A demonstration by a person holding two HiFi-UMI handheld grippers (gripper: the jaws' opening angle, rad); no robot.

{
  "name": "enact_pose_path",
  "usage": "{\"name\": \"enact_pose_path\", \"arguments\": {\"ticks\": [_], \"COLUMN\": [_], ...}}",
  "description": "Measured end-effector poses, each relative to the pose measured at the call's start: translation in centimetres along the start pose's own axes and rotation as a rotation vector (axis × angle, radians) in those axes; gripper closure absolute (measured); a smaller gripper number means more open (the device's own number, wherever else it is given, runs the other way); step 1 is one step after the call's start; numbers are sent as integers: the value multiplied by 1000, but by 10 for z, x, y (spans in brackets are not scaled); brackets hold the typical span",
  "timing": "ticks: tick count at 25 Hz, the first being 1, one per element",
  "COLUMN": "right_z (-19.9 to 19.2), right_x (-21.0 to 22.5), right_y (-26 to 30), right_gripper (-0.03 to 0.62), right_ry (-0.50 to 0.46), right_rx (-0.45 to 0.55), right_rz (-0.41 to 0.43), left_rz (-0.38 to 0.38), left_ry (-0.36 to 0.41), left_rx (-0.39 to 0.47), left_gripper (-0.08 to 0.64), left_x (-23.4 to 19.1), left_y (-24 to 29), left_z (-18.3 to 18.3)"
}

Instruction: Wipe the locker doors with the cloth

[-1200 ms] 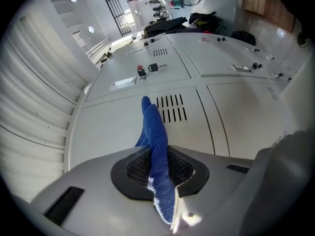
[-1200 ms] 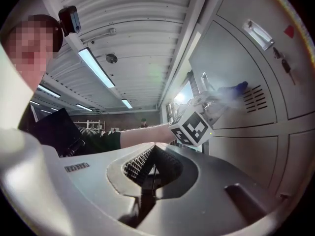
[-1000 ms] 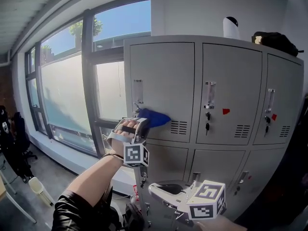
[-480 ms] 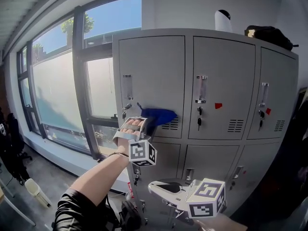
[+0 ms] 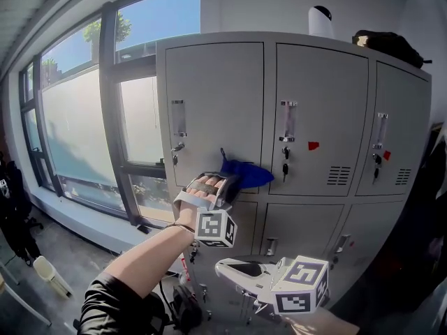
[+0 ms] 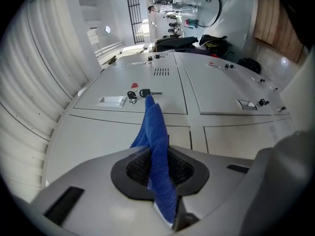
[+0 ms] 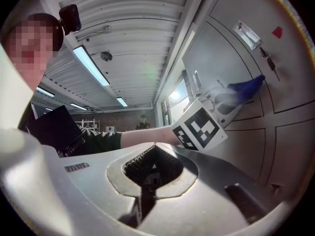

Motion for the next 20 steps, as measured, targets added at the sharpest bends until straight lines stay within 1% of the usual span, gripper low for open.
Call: {"name": "enact_pose_path", "arguments": {"ticks": [3, 7, 10, 11, 14, 17, 20], "right_z": [-4, -13, -16, -17, -19, -22, -26], "right_x": [-1, -5, -9, -10, -12, -12, -9], "right_y": [5, 17, 24, 26, 29, 30, 28], "right_gripper": [586, 586, 586, 586, 586, 586, 586], "right_ry": [8, 25, 27, 27, 32, 35, 45], "right_rx": [-10, -30, -38, -39, -44, -49, -51], "right_rz": [5, 30, 47, 50, 59, 60, 53], "left_rz": [10, 18, 4, -5, -40, -65, -74], "left_ry": [21, 19, 18, 7, -67, -96, -104], "left_rx": [-29, -118, -184, -205, -252, -250, -207], "left_gripper": [500, 500, 500, 500, 500, 500, 500], "left_x": [3, 1, 7, 11, 30, 45, 47], "left_y": [-16, -34, -42, -45, -49, -45, -38], "left_z": [-22, -66, -98, -107, -128, -132, -114]}}
Point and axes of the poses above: the fingertips, and each gripper's own axes: y forward along the fingers, x to its right, z out of its top, the point moved 1 cm from there along -y, backward along the fingers, and after that the axes turned 11 degrees about y, right-handed, at the moved point
